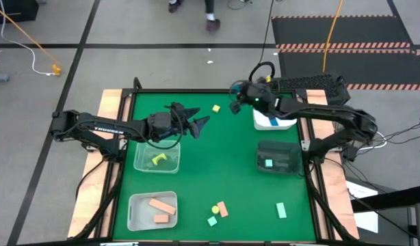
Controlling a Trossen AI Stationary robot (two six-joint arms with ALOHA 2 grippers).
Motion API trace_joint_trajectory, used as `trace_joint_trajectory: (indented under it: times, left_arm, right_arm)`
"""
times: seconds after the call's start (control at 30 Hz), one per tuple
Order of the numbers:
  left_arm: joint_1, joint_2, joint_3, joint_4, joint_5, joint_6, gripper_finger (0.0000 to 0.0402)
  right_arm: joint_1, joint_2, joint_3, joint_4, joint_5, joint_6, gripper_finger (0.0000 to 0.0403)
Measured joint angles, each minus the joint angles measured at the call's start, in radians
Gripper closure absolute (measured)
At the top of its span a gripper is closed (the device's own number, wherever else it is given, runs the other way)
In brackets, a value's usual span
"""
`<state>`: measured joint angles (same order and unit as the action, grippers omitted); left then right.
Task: Sort & place blocks by color
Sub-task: Put the blue block into the white bin, then put the green block into the transparent bin
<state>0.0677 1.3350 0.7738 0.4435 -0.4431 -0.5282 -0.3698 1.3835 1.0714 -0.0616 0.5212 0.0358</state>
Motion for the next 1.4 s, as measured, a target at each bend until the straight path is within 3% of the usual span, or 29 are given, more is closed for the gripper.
trace_joint_trajectory:
  times: [0.13,0.47,0.57,0.83,1.13,1.4]
  left_arm:
    - [0.000,0.000,0.000,0.000,0.000,0.000,0.0041]
    - [0.000,0.000,0.000,-0.005,-0.001,-0.002,0.0041]
    - [0.000,0.000,0.000,-0.005,-0.001,-0.004,0.0041]
    - [0.000,0.000,0.000,-0.006,-0.001,-0.031,0.0041]
    - [0.000,0.000,0.000,-0.007,-0.001,-0.034,0.0041]
    - [0.000,0.000,0.000,-0.007,-0.001,-0.027,0.0041]
  right_arm:
    - [-0.005,-0.073,0.001,-0.114,0.087,0.009,0.0331]
    - [-0.092,-0.087,0.000,-0.699,0.081,0.342,0.0331]
    - [-0.117,-0.081,-0.010,-0.802,0.080,0.405,0.0331]
    - [-0.176,-0.080,-0.146,-0.777,0.002,0.528,0.0322]
    - [-0.181,-0.080,-0.269,-0.719,-0.002,0.643,0.0314]
    - [-0.181,-0.085,-0.282,-0.711,-0.002,0.685,0.0255]
